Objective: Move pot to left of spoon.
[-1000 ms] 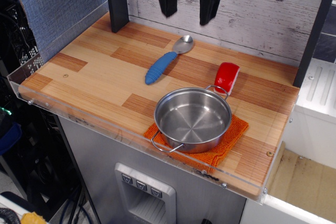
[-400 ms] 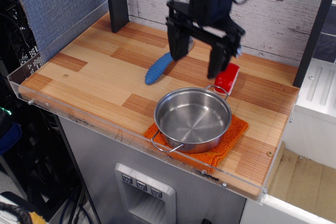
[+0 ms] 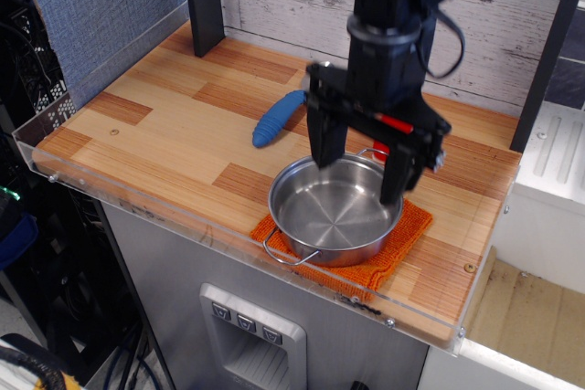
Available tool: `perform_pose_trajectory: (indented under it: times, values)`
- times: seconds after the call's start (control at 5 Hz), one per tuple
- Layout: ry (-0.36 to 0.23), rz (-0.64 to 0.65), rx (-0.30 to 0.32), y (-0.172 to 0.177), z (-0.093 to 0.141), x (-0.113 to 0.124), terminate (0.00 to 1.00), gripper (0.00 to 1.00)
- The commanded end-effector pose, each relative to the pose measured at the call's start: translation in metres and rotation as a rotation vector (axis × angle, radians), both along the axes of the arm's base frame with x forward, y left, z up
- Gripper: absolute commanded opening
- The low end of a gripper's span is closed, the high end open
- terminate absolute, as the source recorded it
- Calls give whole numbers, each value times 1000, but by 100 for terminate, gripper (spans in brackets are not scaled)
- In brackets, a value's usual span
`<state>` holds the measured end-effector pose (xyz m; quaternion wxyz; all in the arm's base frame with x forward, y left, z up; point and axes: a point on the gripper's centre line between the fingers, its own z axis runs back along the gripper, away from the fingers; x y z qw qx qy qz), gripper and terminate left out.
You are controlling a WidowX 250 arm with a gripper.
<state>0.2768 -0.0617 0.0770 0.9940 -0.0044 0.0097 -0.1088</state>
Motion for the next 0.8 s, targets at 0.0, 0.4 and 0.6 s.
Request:
perform_pose_trajectory:
  times: [0.0, 0.4, 0.6]
  values:
    - [-44, 66, -15, -13, -4, -8, 0, 100]
    - [-35, 79, 43, -23, -23, -9, 0, 100]
    - [-31, 81, 70, -24, -31, -6, 0, 100]
